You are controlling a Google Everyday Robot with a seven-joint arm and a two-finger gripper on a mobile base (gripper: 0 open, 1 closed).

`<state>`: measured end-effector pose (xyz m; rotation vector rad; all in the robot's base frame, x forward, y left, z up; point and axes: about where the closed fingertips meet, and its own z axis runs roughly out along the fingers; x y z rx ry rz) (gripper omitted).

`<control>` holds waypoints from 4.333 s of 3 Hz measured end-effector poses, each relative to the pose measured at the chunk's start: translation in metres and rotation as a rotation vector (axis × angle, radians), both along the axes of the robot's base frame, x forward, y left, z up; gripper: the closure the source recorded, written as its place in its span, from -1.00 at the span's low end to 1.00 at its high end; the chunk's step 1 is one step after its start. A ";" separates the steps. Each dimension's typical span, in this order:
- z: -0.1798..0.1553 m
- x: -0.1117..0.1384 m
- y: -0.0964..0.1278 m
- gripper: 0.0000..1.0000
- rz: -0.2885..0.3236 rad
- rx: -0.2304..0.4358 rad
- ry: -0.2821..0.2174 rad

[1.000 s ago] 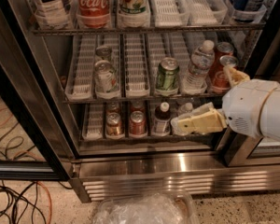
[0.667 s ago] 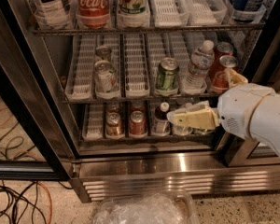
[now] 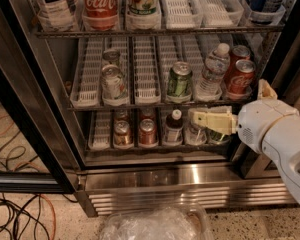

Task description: Pick coke can from middle shelf of fridge

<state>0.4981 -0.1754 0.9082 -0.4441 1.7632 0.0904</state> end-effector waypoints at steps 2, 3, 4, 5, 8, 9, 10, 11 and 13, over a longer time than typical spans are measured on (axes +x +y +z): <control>-0.029 0.002 0.010 -1.00 -0.042 0.098 -0.065; -0.029 0.002 0.010 -1.00 -0.042 0.098 -0.065; -0.032 0.004 0.012 -1.00 -0.039 0.094 -0.079; -0.040 0.006 0.013 -1.00 -0.057 0.068 -0.124; -0.065 0.016 0.030 -1.00 -0.193 0.229 -0.270; -0.065 0.017 0.030 -1.00 -0.195 0.229 -0.271; -0.065 0.023 0.021 -1.00 -0.223 0.242 -0.297; -0.067 0.028 0.005 -1.00 -0.255 0.258 -0.329; -0.072 0.037 -0.020 -1.00 -0.307 0.242 -0.366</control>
Offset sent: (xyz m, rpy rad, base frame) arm -0.0005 0.0656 -0.0590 0.1179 -0.1068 0.0148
